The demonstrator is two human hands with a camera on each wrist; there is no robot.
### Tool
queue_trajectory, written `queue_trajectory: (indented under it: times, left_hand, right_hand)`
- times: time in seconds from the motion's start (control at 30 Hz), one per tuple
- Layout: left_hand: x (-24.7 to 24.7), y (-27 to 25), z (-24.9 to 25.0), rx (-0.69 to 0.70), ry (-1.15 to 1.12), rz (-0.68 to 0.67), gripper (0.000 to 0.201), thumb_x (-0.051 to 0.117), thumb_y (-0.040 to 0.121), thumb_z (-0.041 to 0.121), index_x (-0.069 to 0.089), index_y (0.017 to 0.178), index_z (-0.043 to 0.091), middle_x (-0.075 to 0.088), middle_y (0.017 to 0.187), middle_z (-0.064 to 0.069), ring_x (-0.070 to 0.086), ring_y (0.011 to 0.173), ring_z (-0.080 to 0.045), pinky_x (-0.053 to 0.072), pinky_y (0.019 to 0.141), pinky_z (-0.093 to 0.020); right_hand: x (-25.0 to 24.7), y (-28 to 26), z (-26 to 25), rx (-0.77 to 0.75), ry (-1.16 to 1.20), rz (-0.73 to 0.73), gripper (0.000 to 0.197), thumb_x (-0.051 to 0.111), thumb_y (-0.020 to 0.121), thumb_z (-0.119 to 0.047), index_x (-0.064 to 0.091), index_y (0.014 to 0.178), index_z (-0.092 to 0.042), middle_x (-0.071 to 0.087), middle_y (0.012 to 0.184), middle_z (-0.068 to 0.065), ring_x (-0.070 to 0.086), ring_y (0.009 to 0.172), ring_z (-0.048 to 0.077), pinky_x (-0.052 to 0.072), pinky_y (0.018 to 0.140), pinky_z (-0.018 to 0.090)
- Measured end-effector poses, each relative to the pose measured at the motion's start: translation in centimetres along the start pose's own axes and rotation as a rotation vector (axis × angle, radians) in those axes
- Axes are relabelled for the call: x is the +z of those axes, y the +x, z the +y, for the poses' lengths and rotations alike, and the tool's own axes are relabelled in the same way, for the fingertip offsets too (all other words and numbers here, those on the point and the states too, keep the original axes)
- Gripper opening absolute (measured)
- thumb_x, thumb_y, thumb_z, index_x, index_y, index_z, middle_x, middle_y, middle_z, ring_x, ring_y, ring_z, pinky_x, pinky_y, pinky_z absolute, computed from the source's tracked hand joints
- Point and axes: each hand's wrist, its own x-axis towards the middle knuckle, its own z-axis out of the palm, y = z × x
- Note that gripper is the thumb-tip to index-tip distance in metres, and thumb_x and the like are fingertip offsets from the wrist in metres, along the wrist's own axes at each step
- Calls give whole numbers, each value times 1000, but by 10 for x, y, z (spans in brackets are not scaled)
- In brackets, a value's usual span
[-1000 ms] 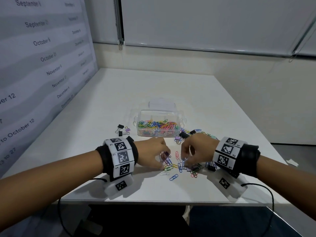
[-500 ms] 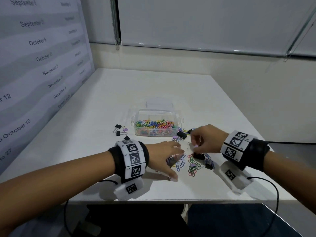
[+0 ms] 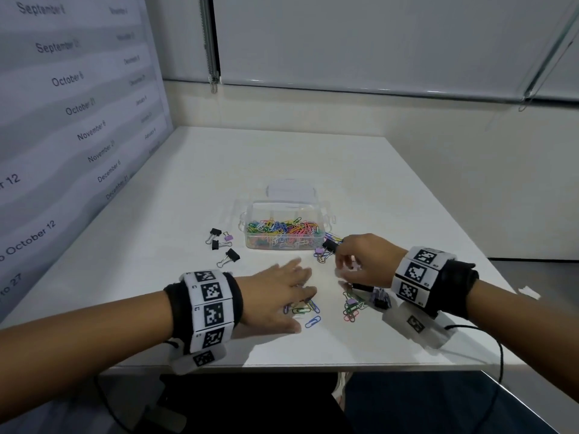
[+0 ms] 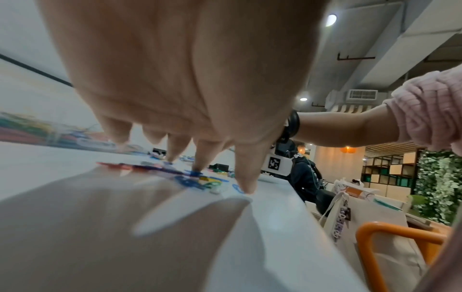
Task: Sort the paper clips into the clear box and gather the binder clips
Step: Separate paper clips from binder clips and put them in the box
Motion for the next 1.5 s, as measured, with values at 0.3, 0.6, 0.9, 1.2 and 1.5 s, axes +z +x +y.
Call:
queue_trajectory:
  times: [0.3,0.6,0.9,1.2,1.5]
  left_hand:
    - [-3,-8,-17,-281,-235,166,84,69,74,48,28,141,19,28,140,-2,24,133,-19,32,111,-38]
    - [-14,8,-15,-268,-339,219,45,76,72,29,58,109,11,58,99,-3,50,87,-16,40,73,-25]
    - [-12,6,-23,-264,-405,238,17,64,85,15,67,100,8,71,99,-8,54,77,-11,41,69,-21]
    - [-27,1,-40,-264,-494,254,10,61,87,13,66,94,9,64,67,-4,58,53,-4,41,50,-10]
    - [-63,11,-71,-390,-549,593,22,57,90,17,71,107,18,69,98,-3,57,77,-11,38,74,-19]
  right_hand:
    - [16,17,-39,4,8,-223,95,82,57,-50,39,135,-17,44,120,4,48,109,19,43,93,30]
    - [16,32,-49,25,153,-152,26,77,72,-29,65,92,-18,55,80,-5,52,76,13,36,64,22]
    - [7,37,-36,37,180,-132,13,67,80,-17,71,92,-14,70,87,-1,56,71,6,44,68,18]
    - [-16,56,-19,116,389,13,10,64,82,-9,69,82,-18,70,72,0,67,57,9,57,65,23]
    - [-31,85,-14,204,443,225,20,62,83,-5,69,76,-23,72,81,0,71,72,16,54,75,23]
